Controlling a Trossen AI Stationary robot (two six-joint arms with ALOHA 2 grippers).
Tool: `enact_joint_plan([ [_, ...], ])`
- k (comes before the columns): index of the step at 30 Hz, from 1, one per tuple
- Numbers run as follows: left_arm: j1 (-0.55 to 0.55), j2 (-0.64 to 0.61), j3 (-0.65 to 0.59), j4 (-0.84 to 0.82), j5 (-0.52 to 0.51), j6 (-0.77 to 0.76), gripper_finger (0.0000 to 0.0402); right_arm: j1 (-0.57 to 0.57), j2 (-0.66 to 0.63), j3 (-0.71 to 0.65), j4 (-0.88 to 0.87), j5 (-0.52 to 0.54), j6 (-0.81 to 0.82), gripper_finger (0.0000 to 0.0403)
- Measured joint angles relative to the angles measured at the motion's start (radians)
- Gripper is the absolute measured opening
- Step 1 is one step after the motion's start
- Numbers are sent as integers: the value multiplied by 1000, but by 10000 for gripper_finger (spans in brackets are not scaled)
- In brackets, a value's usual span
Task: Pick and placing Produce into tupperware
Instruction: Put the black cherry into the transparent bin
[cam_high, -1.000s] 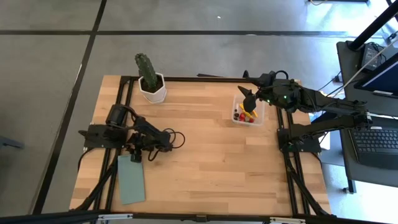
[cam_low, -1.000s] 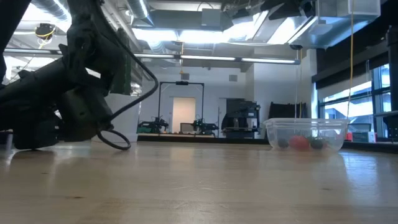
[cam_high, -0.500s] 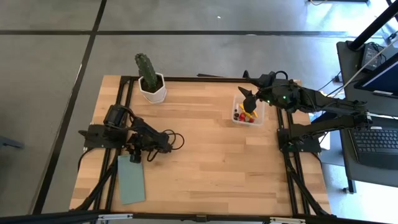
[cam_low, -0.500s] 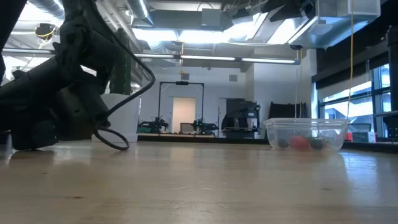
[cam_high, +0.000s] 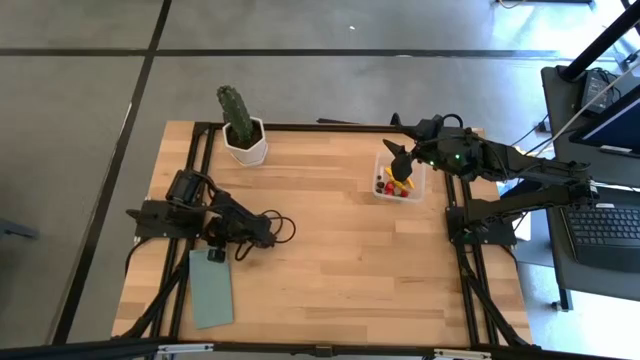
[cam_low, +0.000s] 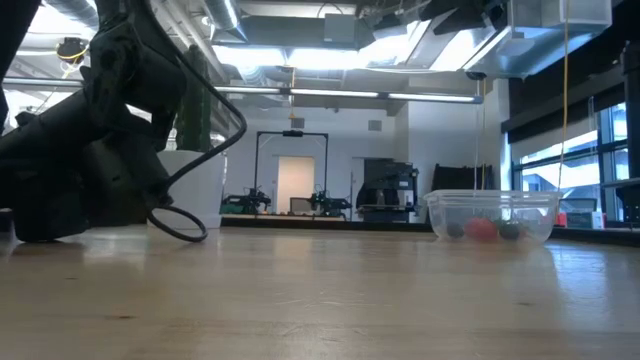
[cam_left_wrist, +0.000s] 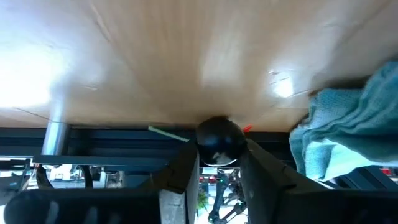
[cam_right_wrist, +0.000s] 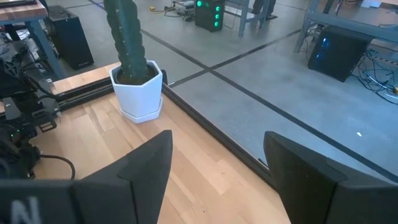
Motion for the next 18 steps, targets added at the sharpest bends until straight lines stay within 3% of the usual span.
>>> enact_joint_plan([
  [7,0,10,33,-23,4,23,94,0,0,0,27,0,0,255],
  [12,28,15,57,-39,28,86,69,0,0,0,62,0,-4,255],
  [18,40,15,55,-48,40,35,61,0,0,0,65,0,-4,255],
])
